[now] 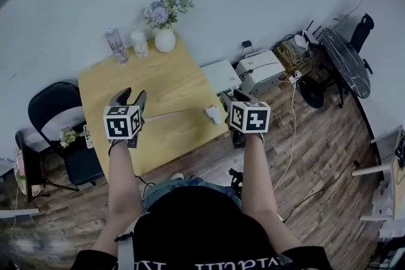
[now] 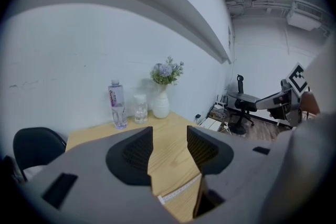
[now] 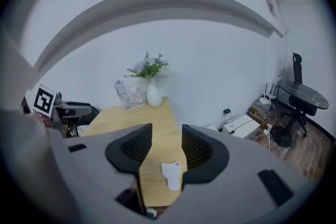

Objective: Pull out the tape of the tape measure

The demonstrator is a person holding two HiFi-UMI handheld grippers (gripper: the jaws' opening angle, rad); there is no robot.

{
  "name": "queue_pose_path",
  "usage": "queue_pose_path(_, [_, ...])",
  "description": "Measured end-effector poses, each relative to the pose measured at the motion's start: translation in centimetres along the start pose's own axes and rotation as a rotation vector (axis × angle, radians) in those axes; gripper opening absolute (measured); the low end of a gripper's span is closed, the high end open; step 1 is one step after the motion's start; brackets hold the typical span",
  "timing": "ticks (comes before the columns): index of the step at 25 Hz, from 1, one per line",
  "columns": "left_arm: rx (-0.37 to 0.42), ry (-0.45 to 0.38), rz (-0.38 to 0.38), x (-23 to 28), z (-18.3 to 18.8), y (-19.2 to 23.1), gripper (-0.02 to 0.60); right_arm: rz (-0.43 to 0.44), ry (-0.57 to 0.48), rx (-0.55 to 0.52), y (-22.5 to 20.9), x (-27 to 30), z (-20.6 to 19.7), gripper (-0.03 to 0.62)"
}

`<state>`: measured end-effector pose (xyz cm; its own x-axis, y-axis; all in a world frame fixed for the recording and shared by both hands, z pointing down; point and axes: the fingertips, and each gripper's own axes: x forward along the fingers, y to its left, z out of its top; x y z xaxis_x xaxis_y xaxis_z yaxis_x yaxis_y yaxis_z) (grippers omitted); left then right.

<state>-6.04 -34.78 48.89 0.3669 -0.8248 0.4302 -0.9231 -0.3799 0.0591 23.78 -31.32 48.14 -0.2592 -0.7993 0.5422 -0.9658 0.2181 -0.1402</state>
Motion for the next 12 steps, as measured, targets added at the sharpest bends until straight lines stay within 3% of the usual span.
queue_pose_path(12, [0.096,-0.247,-0.03,-2.1,11.1,-2.1,0.195,-0.058,-0.266,-0.12,1.0,-5.4,10.2,0.084])
